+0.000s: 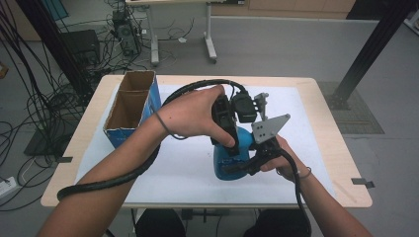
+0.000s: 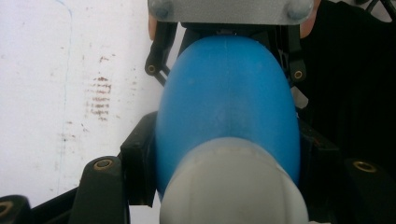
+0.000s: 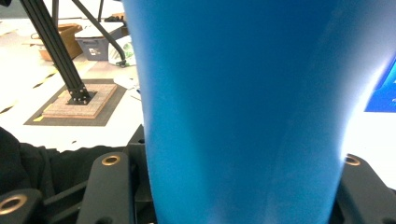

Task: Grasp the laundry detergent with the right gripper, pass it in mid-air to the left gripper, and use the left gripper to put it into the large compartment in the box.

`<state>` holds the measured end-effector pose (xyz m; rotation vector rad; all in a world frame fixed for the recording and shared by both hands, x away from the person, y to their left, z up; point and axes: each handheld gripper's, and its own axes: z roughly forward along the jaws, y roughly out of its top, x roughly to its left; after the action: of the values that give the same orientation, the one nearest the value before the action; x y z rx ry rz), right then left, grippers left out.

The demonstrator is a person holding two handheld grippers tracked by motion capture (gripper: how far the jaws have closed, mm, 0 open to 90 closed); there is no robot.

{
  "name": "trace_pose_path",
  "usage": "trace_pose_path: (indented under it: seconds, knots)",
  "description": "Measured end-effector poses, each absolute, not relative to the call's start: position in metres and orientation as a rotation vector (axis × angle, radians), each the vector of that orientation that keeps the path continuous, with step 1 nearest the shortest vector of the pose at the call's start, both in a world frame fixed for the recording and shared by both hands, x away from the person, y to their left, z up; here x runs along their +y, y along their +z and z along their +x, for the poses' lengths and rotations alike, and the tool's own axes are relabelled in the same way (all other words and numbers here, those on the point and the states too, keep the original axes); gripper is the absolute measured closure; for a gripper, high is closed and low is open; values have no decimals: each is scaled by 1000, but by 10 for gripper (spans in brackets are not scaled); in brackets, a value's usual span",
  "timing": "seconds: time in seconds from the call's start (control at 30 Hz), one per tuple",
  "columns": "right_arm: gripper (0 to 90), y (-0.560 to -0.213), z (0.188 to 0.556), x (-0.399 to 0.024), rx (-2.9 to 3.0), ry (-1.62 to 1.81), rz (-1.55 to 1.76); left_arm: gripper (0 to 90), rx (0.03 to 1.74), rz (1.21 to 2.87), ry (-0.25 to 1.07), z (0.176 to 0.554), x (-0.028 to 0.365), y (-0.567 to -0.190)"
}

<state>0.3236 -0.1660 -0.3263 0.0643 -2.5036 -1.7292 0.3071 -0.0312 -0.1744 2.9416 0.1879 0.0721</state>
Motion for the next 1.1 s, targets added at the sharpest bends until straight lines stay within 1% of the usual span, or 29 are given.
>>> trace_pose_path:
  seconds: [0.8,0.83,0.9,1.0,1.1]
  knots:
    - [418,-329,323,-164,-2499,-1773,55,380,184,2950,94,306,-32,-173]
    - [398,-328,323,-164,-2501,-1779,53,380,183,2946,98,306,-32,-173]
    - [392,-328,322,-164,-2503,-1792,50,380,188,2947,98,306,-31,-172]
    - [360,-328,321,-164,-2515,-1787,49,380,185,2949,103,306,-32,-171]
    - [298,-328,321,-165,-2522,-1780,28,380,189,2952,99,306,-31,-170]
